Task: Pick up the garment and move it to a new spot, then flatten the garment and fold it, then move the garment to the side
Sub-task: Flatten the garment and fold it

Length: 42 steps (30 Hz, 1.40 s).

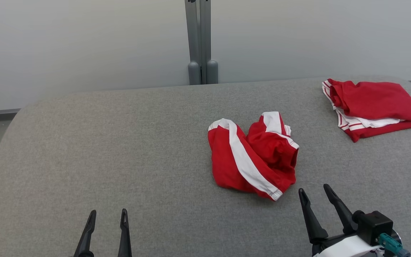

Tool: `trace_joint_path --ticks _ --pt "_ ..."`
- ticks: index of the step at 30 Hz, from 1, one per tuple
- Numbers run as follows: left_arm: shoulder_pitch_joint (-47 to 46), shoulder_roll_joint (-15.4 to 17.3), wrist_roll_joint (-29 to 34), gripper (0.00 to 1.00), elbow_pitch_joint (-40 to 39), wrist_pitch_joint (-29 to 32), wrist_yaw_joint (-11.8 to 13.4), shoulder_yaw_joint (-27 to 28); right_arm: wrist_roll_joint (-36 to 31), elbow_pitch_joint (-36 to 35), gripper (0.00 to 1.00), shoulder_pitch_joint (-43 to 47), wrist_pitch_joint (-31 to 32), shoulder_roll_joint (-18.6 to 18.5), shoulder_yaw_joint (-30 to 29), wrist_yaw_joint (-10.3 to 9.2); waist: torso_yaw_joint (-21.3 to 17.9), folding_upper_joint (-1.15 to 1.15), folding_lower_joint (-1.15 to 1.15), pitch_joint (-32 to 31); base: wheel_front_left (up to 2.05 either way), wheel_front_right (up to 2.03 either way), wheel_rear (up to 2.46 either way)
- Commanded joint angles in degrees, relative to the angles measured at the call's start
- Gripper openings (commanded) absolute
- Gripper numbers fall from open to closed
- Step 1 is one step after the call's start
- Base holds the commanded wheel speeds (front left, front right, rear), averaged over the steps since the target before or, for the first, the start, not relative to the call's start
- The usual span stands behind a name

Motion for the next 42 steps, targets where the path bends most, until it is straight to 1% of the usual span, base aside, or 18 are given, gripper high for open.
trace_joint_path --ticks 1,7,14,20,23,26,30,34,38,41,42 --pt "-0.6 0.0 0.5 1.00 0.0 -0.2 -0.3 0.1 -0.2 -0.1 1.00 0.5 0.0 -0.1 -0.1 -0.05 0.0 0.00 0.00 0.1 0.00 0.00 0.00" --pt "-1.0 0.0 0.8 1.00 -0.2 -0.2 -0.3 -0.1 -0.4 -0.2 1.00 0.1 0.0 -0.1 -0.3 -0.05 0.1 0.00 0.00 0.7 0.00 0.00 0.00" --pt "-2.2 0.0 1.2 1.00 0.0 -0.2 -0.4 -1.0 -1.0 0.4 1.00 -2.5 0.0 -0.9 -0.4 -0.05 1.2 0.00 0.00 2.5 0.00 0.00 0.00" --pt "-3.7 0.0 1.0 1.00 0.5 -0.2 -0.6 -2.4 -2.7 0.8 1.00 -7.1 0.0 -2.2 -1.8 -0.05 2.8 0.00 0.00 4.8 0.00 0.00 0.00" --pt "-5.1 0.0 0.3 1.00 0.4 -0.2 -0.1 -3.1 -4.2 1.8 1.00 -10.8 0.0 -3.1 -3.7 -0.05 3.5 0.00 0.00 7.0 0.00 0.00 0.00" --pt "-6.1 0.0 -0.3 1.00 0.6 -0.2 0.1 -3.9 -5.9 5.3 1.00 -14.0 0.0 -4.0 -4.8 -0.05 4.2 0.00 0.00 8.8 0.00 0.00 0.00" --pt "-7.9 0.0 -1.1 1.00 0.9 -0.2 0.5 -5.3 -7.5 13.5 1.00 -19.6 0.0 -5.8 -3.7 -0.05 5.3 0.00 0.00 10.7 0.00 0.00 0.00" --pt "-9.2 0.0 -1.9 1.00 1.3 -0.2 0.8 -6.1 -8.7 20.8 1.00 -25.1 0.0 -8.5 0.6 -0.05 6.5 0.00 0.00 12.0 0.00 0.00 0.00" --pt "-10.0 0.0 -2.3 1.00 1.8 -0.2 1.0 -6.5 -8.8 27.1 1.00 -29.6 0.0 -11.1 7.0 -0.06 7.4 0.00 0.00 12.5 0.00 0.00 0.00" --pt "-10.2 0.0 -2.5 1.00 2.0 -0.2 1.1 -6.8 -6.8 31.4 1.00 -32.8 0.0 -11.9 10.9 -0.06 7.9 0.00 0.00 12.5 0.00 0.00 0.00" --pt "-10.2 0.0 -2.5 1.00 2.2 -0.2 1.1 -6.9 -5.7 32.5 0.48 -33.5 0.0 -11.8 12.0 -0.06 8.1 0.00 0.00 12.3 0.00 0.00 0.00"
